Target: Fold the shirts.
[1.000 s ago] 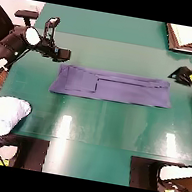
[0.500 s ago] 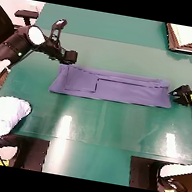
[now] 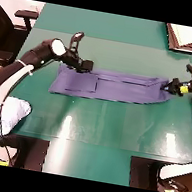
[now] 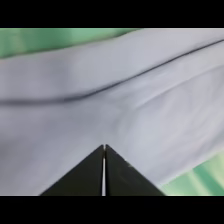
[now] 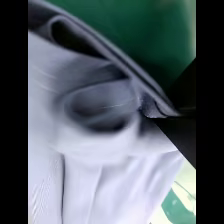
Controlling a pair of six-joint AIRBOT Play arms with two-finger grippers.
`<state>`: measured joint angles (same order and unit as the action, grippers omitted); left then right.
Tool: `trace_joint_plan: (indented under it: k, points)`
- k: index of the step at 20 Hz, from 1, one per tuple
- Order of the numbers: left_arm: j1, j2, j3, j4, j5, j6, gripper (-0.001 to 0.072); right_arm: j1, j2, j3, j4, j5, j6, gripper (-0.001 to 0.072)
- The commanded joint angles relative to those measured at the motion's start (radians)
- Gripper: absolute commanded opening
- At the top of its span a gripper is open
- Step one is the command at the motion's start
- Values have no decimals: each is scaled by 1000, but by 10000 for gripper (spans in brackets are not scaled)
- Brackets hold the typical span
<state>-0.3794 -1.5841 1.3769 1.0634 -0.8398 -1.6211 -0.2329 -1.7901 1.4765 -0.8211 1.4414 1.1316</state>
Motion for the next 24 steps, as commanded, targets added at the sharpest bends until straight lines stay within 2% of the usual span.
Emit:
trace_joint_plan:
  k: [1,8,11,13,18,19,21,24]
  points:
    - [-47,-99,69,-53,39,-2,21,48,97,79,18,26,-5,18]
    - [-154,-328,322,-55,8,-2,21,262,273,250,24,18,100,18]
    - [-190,-399,377,-84,6,-3,21,343,279,311,133,1,101,18]
    - [-201,-424,391,-112,10,-2,21,396,279,326,176,-24,101,19]
    - [-203,-432,408,-117,6,0,21,488,279,324,175,-54,99,19]
    - [-198,-431,431,-112,-14,27,21,501,279,324,175,-64,99,19]
    - [-168,-415,491,-50,-101,54,21,534,279,324,175,-84,98,19]
    - [-69,-325,557,167,-251,-12,21,607,278,324,176,-134,92,19]
